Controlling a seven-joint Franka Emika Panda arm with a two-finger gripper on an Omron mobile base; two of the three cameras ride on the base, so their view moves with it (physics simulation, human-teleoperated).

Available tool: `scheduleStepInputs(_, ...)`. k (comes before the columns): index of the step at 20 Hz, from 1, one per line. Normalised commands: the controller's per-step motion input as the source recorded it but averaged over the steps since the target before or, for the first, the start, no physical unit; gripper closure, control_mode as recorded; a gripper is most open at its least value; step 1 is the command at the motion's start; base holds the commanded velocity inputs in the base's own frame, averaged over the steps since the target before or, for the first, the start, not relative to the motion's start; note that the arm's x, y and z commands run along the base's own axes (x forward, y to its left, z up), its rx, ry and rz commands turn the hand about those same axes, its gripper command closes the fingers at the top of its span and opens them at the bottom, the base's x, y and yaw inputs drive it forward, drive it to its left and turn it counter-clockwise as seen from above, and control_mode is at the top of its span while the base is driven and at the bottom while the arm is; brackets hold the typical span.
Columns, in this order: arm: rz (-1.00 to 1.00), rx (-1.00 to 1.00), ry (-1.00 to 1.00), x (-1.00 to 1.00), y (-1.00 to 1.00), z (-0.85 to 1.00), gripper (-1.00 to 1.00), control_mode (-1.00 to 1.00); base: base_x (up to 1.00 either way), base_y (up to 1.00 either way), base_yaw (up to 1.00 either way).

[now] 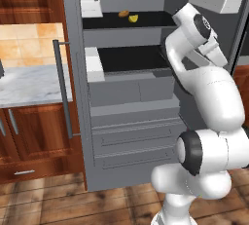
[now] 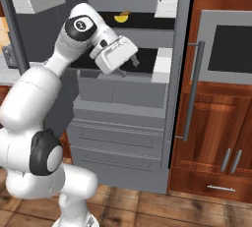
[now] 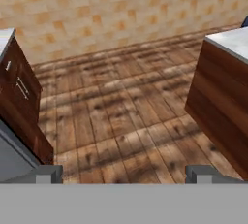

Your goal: Take the lemon wedge from the fridge and place it on the plate with fish on the dining counter.

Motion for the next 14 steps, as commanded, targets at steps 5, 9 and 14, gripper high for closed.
scheduleStepInputs(5, 0.52, 0.03, 0.0, -0.34, 0.99, -0.17, -1.0, -1.0, 0.0, 0.0, 0.0)
scheduleStepInputs(9, 0.62, 0.18, 0.0, 0.0, 0.71, -0.01, -1.0, -1.0, 0.0, 0.0, 0.0)
scheduleStepInputs(14, 0.64, 0.24, 0.0, 0.03, 0.33, 0.0, -1.0, -1.0, 0.0, 0.0, 0.0)
